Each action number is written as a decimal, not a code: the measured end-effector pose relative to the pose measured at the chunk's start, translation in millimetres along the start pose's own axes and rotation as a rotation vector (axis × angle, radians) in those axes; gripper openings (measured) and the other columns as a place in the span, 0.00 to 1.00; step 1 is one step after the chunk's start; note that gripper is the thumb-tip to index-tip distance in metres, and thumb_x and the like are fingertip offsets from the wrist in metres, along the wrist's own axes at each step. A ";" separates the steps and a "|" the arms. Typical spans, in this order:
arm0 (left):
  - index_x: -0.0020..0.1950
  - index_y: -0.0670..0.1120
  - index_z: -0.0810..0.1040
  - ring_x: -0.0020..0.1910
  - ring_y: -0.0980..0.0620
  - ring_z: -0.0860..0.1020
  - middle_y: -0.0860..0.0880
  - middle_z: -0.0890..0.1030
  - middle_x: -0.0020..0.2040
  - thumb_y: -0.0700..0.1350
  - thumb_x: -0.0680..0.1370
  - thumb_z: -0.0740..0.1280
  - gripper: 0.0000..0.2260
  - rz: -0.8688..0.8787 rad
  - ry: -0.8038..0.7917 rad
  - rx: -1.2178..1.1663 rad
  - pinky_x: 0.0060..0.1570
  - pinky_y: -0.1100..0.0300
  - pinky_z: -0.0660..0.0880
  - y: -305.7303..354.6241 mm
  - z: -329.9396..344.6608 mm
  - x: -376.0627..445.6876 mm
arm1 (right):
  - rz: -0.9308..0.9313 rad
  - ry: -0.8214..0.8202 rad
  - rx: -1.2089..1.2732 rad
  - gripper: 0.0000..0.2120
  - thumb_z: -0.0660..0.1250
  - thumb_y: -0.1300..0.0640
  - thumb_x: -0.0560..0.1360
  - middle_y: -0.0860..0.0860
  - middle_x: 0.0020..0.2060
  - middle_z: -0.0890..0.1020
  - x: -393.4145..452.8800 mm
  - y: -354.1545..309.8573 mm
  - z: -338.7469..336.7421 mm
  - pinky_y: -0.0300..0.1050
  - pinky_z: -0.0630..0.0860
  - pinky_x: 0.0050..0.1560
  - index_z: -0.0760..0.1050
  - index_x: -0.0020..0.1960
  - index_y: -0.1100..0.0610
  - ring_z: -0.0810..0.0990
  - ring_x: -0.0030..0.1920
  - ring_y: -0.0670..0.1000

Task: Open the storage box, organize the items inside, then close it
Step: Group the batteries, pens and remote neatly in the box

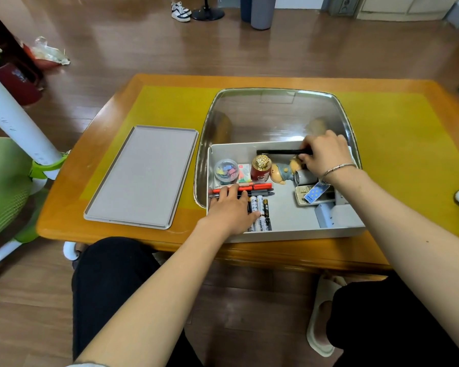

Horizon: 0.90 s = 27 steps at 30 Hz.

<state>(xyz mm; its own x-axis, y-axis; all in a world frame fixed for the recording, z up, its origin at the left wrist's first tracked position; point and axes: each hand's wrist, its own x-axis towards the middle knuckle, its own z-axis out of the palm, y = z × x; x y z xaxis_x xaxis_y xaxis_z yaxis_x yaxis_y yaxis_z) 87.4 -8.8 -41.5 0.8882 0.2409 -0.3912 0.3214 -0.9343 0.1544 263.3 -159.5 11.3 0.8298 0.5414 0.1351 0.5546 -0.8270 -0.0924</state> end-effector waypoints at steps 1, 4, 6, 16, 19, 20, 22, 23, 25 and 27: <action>0.78 0.48 0.50 0.76 0.41 0.45 0.46 0.46 0.78 0.64 0.79 0.53 0.33 0.000 -0.002 0.002 0.72 0.41 0.51 0.1 -0.1 0.2 | -0.003 0.027 0.014 0.07 0.67 0.54 0.74 0.57 0.46 0.82 -2.9 1.5 -2.2 0.51 0.65 0.54 0.78 0.50 0.55 0.72 0.55 0.60; 0.78 0.47 0.50 0.76 0.41 0.44 0.45 0.46 0.78 0.64 0.79 0.54 0.34 -0.003 -0.010 0.004 0.72 0.41 0.51 0.5 -0.9 -0.6 | -0.033 0.109 0.091 0.07 0.66 0.53 0.75 0.54 0.47 0.82 -13.2 3.0 -9.2 0.53 0.66 0.54 0.78 0.51 0.54 0.73 0.53 0.60; 0.78 0.47 0.50 0.76 0.40 0.45 0.45 0.46 0.78 0.63 0.79 0.54 0.33 -0.008 -0.008 -0.002 0.72 0.41 0.51 1.0 -1.9 -2.2 | -0.068 0.129 0.165 0.06 0.67 0.53 0.75 0.52 0.47 0.82 -22.2 0.6 -12.6 0.53 0.67 0.54 0.78 0.50 0.54 0.74 0.52 0.59; 0.77 0.45 0.56 0.75 0.41 0.54 0.45 0.56 0.77 0.66 0.79 0.48 0.34 0.056 -0.041 -0.035 0.70 0.43 0.59 2.3 -10.7 -31.5 | -0.270 0.021 0.127 0.08 0.68 0.57 0.74 0.55 0.44 0.82 -54.9 -18.0 -3.5 0.49 0.70 0.47 0.80 0.52 0.55 0.76 0.49 0.59; 0.76 0.45 0.60 0.74 0.42 0.58 0.44 0.61 0.75 0.67 0.78 0.46 0.34 0.063 -0.006 -0.024 0.69 0.43 0.60 3.7 -7.0 -38.9 | -0.281 -0.072 0.087 0.11 0.66 0.58 0.74 0.57 0.46 0.81 -59.4 -29.0 8.3 0.50 0.72 0.47 0.80 0.56 0.52 0.76 0.52 0.59; 0.75 0.45 0.62 0.73 0.43 0.60 0.44 0.63 0.74 0.66 0.79 0.45 0.34 0.068 0.018 -0.017 0.68 0.44 0.61 4.0 -5.5 -40.1 | -0.273 -0.099 0.080 0.12 0.65 0.57 0.75 0.57 0.47 0.81 -59.8 -32.8 12.4 0.50 0.73 0.47 0.80 0.57 0.51 0.76 0.53 0.59; 0.74 0.45 0.64 0.70 0.43 0.63 0.44 0.66 0.72 0.66 0.79 0.45 0.33 0.075 0.055 -0.006 0.66 0.44 0.62 4.6 -2.5 -41.0 | -0.269 -0.140 0.062 0.12 0.65 0.56 0.75 0.56 0.48 0.81 -58.9 -40.6 20.6 0.50 0.73 0.47 0.79 0.57 0.50 0.75 0.54 0.58; 0.73 0.46 0.65 0.70 0.43 0.64 0.44 0.67 0.71 0.65 0.79 0.45 0.32 0.076 0.070 -0.003 0.66 0.45 0.63 4.7 -1.0 -40.9 | -0.272 -0.159 0.057 0.12 0.65 0.56 0.75 0.55 0.48 0.81 -57.9 -45.4 24.5 0.49 0.73 0.47 0.79 0.57 0.49 0.75 0.55 0.57; 0.72 0.46 0.66 0.69 0.44 0.64 0.45 0.68 0.70 0.65 0.79 0.45 0.31 0.071 0.109 -0.006 0.66 0.45 0.63 4.7 1.9 -40.0 | -0.265 -0.189 0.078 0.12 0.64 0.57 0.75 0.55 0.50 0.81 -55.2 -55.3 31.3 0.49 0.73 0.49 0.79 0.58 0.50 0.74 0.56 0.57; 0.72 0.47 0.66 0.70 0.44 0.63 0.45 0.67 0.71 0.64 0.80 0.47 0.30 0.064 0.149 -0.010 0.66 0.46 0.63 4.6 4.2 -39.0 | -0.245 -0.191 0.130 0.13 0.64 0.60 0.75 0.55 0.53 0.80 -52.6 -64.1 37.1 0.49 0.73 0.52 0.78 0.59 0.53 0.74 0.57 0.57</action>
<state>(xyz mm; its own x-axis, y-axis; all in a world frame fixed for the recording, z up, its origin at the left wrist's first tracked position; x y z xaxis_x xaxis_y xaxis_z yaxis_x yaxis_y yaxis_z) 52.9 -23.6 -29.4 0.9457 0.2179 -0.2413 0.2651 -0.9465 0.1840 186.4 -129.3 -26.5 0.6608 0.7503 -0.0171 0.7318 -0.6492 -0.2072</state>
